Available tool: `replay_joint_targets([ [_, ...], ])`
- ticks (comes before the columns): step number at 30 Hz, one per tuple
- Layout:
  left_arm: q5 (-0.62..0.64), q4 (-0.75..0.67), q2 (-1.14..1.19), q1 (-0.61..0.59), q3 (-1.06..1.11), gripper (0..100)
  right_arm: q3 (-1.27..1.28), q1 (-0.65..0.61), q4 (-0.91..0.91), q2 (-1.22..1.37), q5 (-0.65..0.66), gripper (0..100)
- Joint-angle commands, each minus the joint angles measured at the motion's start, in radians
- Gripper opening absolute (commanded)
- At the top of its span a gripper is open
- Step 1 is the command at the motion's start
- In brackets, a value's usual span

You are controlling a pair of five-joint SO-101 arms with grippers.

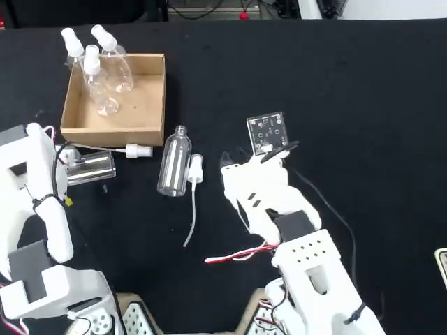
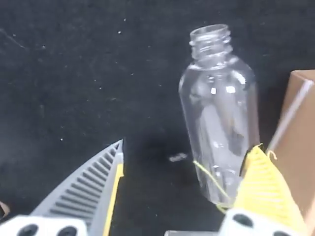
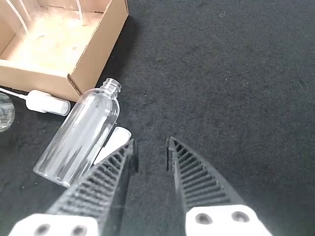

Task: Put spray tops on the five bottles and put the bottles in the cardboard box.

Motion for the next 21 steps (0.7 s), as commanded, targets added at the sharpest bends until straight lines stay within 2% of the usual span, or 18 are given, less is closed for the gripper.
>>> replay_joint_targets([
  [1, 0.052, -0.074, -0.037, 0.019, 0.038, 37, -0.012, 0.015, -0.023, -0.019, 0.008, 9.9],
  [7, 0.129, -0.114, -0.037, 0.028, 0.058, 37, -0.012, 0.015, -0.023, -0.019, 0.008, 9.9],
  [14, 0.13, -0.115, -0.037, 0.024, 0.058, 37, -0.012, 0.015, -0.023, -0.019, 0.008, 9.9],
  [21, 0.167, -0.21, -0.035, 0.016, 0.058, 37, -0.012, 0.015, -0.023, -0.019, 0.008, 9.9],
])
